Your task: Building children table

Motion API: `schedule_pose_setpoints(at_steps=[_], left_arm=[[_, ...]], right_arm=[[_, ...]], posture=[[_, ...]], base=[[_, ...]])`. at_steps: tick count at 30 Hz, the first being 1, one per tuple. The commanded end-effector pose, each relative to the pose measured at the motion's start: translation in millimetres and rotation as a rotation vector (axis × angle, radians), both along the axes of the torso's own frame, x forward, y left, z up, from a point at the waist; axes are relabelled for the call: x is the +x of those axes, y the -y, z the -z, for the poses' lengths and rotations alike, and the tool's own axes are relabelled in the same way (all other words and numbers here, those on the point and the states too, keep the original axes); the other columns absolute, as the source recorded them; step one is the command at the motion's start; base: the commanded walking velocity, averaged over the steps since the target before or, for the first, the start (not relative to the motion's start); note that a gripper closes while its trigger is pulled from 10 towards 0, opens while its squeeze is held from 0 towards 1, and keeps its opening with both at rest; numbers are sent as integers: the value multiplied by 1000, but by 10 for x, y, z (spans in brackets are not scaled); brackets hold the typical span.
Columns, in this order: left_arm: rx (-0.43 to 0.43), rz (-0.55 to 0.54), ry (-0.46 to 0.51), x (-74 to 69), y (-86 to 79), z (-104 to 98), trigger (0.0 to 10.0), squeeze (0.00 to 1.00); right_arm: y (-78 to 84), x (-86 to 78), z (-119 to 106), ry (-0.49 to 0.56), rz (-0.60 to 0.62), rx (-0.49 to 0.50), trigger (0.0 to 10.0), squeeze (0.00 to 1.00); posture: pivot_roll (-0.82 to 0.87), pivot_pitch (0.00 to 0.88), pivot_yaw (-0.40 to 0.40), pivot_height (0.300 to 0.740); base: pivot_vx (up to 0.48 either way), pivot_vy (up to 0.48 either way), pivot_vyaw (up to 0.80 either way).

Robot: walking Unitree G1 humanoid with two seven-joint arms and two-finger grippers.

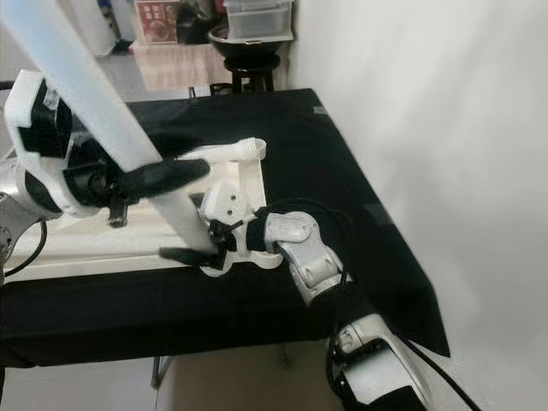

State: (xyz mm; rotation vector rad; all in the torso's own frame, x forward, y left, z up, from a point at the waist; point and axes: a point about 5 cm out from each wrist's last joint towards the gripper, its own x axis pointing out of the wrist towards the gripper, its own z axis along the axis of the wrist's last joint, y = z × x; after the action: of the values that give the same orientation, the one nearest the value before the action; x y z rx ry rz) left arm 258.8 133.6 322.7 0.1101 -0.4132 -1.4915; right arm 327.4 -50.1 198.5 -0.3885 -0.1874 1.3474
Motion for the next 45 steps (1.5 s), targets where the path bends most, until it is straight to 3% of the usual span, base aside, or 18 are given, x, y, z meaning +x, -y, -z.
schedule_pose_setpoints(at_steps=[1, 14, 15, 16, 17, 18, 19, 20, 21, 23, 28, 30, 33, 37, 38, 39, 43, 45], left_arm=[[63, 307, -82, -181, 259, 119, 0, 0], [60, 363, -78, -219, 244, 127, 0, 0], [38, 315, -70, -182, 247, 114, 5608, 0], [23, 274, -77, -143, 252, 110, 7608, 0], [23, 274, -77, -143, 252, 110, 7608, 0], [-68, 120, -98, 6, 233, 59, 10000, 365], [-128, 12, -107, 108, 192, 30, 10000, 1000], [-128, 12, -107, 108, 192, 30, 10000, 1000], [-208, -130, -120, 220, 103, -4, 10000, 1000], [-231, -168, -126, 244, 65, -11, 10000, 1000], [-365, -493, -138, 368, -275, -22, 10000, 1000], [-374, -538, -137, 375, -313, -23, 10000, 1000], [-386, -770, -92, 349, -555, 0, 10000, 1000], [-423, -906, -62, 256, -722, -22, 10000, 1000], [-412, -914, -69, 222, -722, 16, 10000, 753], [-391, -914, -83, 199, -700, 78, 10000, 0], [-232, -861, -190, -5, -446, 529, 10000, 0], [-199, -853, -206, -50, -399, 615, 10000, 0]], right_arm=[[8, 36, -92, 12, 39, 46, 0, 0], [49, 66, -92, 9, 58, 46, 0, 0], [67, 96, -107, 17, 85, 48, 0, 0], [81, 127, -121, 22, 112, 53, 0, 0], [81, 127, -121, 22, 112, 53, 0, 0], [147, 244, -177, 35, 217, 77, 0, 0], [208, 327, -207, 41, 294, 93, 0, 0], [208, 327, -207, 41, 294, 93, 0, 0], [319, 435, -247, 54, 405, 104, 0, 0], [360, 467, -257, 60, 440, 103, 0, 0], [633, 646, -320, 53, 652, 129, 0, 0], [658, 652, -323, 50, 663, 133, 0, 0], [798, 693, -335, 34, 716, 137, 0, 0], [883, 697, -389, 36, 723, 177, 0, 0], [893, 696, -410, 36, 712, 199, 0, 0], [889, 688, -427, 30, 683, 220, 0, 0], [849, 551, -474, -13, 451, 306, 0, 0], [845, 526, -476, -21, 413, 316, 0, 0]], posture=[[-130, 0, 33, 740], [-141, 0, 30, 740], [-138, 0, 27, 740], [-138, 0, 27, 740], [-138, 0, 27, 740], [-134, 0, 25, 740], [-130, 0, 24, 740], [-130, 0, 24, 740], [-120, 0, 22, 740], [-120, 0, 22, 740], [-98, 50, 16, 740], [-98, 50, 16, 740], [-80, 112, 4, 740], [-71, 146, 1, 740], [-69, 163, 3, 740], [-69, 163, 3, 740], [-57, 203, 9, 740], [-57, 203, 9, 740]], base=[[0, 0, 0], [0, 0, 0], [0, 0, 0], [0, 0, 0], [0, 0, 0], [0, 0, 0], [0, 0, 0], [0, 0, 0], [0, 0, 0], [0, 0, 0], [0, 0, 0], [0, 0, 0], [0, 0, 0], [0, 0, 0], [0, 0, 0], [0, 0, 0], [0, 0, 0], [0, 0, 0]])
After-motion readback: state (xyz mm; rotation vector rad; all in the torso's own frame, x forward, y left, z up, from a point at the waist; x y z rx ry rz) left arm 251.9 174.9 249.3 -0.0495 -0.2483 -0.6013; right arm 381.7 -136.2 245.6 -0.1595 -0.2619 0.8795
